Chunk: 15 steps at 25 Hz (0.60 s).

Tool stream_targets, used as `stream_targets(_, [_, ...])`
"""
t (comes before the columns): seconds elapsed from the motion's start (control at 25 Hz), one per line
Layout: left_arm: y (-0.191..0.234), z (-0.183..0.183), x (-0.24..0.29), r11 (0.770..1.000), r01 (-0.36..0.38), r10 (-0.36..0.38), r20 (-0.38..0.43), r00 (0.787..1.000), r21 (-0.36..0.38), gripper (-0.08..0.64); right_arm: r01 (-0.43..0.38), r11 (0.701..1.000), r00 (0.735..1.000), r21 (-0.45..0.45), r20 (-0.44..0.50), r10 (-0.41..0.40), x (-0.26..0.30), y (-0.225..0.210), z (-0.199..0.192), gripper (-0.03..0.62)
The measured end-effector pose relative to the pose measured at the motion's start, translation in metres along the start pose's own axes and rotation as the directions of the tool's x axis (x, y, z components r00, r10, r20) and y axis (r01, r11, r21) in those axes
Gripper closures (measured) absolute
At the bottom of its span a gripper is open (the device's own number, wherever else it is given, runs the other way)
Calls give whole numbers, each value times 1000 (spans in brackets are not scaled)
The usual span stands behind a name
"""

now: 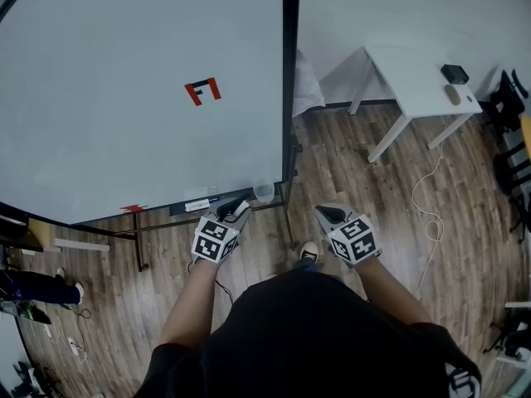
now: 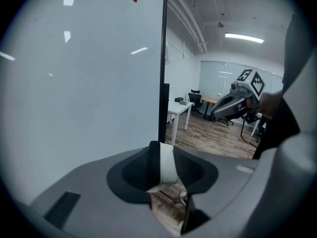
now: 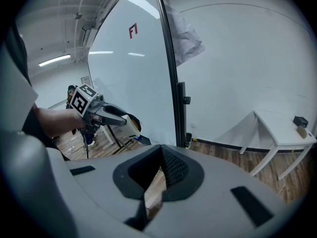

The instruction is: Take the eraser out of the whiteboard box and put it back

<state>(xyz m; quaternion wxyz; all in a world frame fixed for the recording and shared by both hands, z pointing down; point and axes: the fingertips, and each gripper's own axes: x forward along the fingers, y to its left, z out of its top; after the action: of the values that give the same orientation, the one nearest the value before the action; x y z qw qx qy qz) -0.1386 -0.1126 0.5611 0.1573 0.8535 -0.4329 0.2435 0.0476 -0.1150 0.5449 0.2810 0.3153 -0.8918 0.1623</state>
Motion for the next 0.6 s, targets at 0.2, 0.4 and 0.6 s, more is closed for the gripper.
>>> stream_targets(0.2, [0,13,12,1000,5,-5,15,1000,1,408,-1,1000,1000,1,-3,1,0,-11,1,598])
stream_targets(0.4, [2,29,24,1000,4,-4,31,1000,2,408,-5,1000,1000,0,-6,5,1,-22,2,598])
stream_targets(0.6, [1,43,39,1000,12,-12,43,999,-5,408,-15,1000,1000,1,-10,15,4,-34,3,597])
